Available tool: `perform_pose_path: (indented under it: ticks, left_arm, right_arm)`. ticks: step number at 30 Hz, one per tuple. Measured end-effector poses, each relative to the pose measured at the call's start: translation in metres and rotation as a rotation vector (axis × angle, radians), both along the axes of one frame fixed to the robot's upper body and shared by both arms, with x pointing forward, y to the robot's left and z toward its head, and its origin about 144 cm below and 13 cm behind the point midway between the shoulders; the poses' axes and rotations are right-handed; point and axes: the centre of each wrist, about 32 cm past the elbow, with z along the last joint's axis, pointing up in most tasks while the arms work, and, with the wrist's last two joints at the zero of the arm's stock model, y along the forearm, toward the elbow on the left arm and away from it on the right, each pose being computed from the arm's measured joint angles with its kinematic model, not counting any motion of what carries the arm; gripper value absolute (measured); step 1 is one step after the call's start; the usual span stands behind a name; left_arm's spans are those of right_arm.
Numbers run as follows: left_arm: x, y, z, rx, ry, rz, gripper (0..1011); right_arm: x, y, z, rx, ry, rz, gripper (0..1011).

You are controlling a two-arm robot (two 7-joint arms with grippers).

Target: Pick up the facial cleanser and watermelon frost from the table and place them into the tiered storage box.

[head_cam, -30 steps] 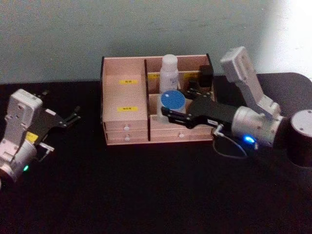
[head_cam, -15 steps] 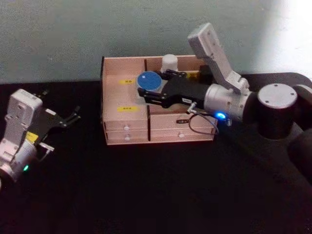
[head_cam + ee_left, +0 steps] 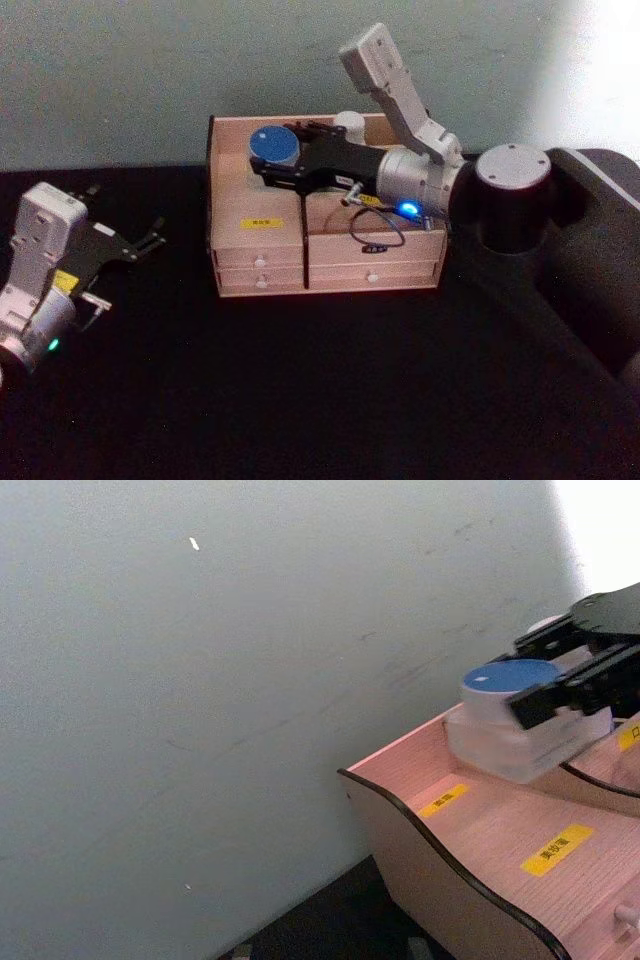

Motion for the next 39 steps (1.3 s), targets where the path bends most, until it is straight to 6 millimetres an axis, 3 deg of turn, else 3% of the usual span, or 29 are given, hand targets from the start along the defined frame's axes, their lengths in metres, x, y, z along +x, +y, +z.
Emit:
perform_pose_path:
  ticks: [16, 39]
  left_arm:
    - [0.0, 0.0, 0.0, 0.0, 0.0, 0.0, 1001]
    - [0.0, 0.0, 0.0, 0.0, 0.0, 0.0, 1001]
  right_arm:
    - [0.028, 0.02, -0.007, 0.003, 0.063, -0.045, 718]
    - [0.036, 0.024, -0.015, -0.016, 0.15, -0.051, 718]
